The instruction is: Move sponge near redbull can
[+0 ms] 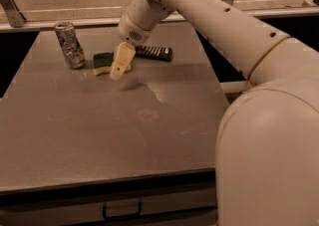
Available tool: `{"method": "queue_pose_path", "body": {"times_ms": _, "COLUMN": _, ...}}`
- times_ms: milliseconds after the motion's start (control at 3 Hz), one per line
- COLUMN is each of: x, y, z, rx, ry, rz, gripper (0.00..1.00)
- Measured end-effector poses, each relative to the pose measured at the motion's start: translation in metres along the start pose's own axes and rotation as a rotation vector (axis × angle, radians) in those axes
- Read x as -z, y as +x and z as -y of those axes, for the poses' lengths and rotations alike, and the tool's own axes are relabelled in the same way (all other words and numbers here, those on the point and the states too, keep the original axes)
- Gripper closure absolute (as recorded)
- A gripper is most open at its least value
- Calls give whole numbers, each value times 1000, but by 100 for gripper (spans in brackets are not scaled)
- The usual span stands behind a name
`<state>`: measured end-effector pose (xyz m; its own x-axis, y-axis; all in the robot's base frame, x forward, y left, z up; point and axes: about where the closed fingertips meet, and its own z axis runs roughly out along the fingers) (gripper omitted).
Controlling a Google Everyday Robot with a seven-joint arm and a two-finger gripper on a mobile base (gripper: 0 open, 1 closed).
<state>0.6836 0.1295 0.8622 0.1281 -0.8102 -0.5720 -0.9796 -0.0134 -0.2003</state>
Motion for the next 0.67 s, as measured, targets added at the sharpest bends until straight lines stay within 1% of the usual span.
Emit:
{"method": "queue_pose_path", "body": {"times_ms": 333, "x": 54, "y": 13, "z": -10, "rx": -8, "ry": 103, "rz": 1, "gripper": 0}}
{"method": "queue_pose_path", "body": {"times_ms": 667, "x": 64, "y": 20, "z": -10, "rx": -16, "ry": 118, "rz": -4, "gripper": 0}}
